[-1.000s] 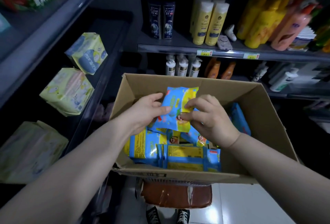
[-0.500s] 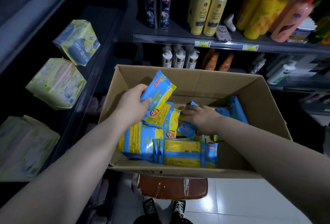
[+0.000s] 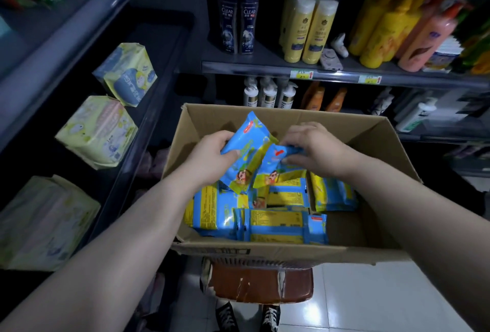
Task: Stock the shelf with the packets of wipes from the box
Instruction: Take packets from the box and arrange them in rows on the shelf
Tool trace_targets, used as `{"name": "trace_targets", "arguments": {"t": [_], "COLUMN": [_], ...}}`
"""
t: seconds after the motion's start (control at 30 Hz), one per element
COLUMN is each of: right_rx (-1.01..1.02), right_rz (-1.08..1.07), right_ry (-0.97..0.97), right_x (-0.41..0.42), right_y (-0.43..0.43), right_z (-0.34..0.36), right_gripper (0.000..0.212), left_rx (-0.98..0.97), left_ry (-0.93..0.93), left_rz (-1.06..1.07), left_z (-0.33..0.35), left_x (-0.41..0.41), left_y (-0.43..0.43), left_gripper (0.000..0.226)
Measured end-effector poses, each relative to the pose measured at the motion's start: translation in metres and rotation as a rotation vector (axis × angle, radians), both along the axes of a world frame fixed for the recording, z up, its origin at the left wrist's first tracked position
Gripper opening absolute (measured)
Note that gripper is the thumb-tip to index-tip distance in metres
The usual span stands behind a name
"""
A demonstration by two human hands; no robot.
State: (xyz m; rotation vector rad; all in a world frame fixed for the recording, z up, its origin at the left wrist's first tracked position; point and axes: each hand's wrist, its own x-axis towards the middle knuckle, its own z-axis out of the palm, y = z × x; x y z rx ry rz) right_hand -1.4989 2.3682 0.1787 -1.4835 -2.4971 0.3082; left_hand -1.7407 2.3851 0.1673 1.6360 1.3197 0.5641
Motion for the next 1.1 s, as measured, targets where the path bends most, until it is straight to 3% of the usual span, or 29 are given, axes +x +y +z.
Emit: {"name": "trace_targets", "arguments": {"t": [0.17, 0.37, 0.47, 0.6, 0.9, 1.1], "right_rx": [-0.054, -0.037, -0.056, -0.098, -0.128, -0.172], "right_rz": [-0.093, -0.228, -0.25, -0.144, 0.105, 0.329], "right_ry": [0.068, 0.38, 0.414, 0.379, 0.555, 0.544], "right_x": [-0.013, -0.031, -0.034, -0.048, -0.082, -0.134], "right_y": [-0.013, -0.041, -0.047, -0.059, -0.112, -0.147], "right_z": [0.027, 0.047, 0.064, 0.091, 0.131, 0.134], "right_gripper": [0.022, 0.031, 0.032, 0.015, 0.012, 0.013], "left_rx": [-0.058, 0.051, 0.105, 0.159, 0.248, 0.288], "left_ry": [-0.251, -0.228, -0.223, -0.23, -0.217, -0.025], "left_rz": [-0.141, -0.107, -0.02, 0.089, 0.354, 0.567], "left_z": [0.021, 0.037, 0.055, 0.08, 0.132, 0.145], "left_x": [0.01, 0.002, -0.019, -0.05, -0.096, -0.14], "left_y": [-0.015, -0.03, -0.042, -0.075, -0.193, -0.296], "left_gripper": [0.016, 0.02, 0.017, 0.021, 0.018, 0.017]}}
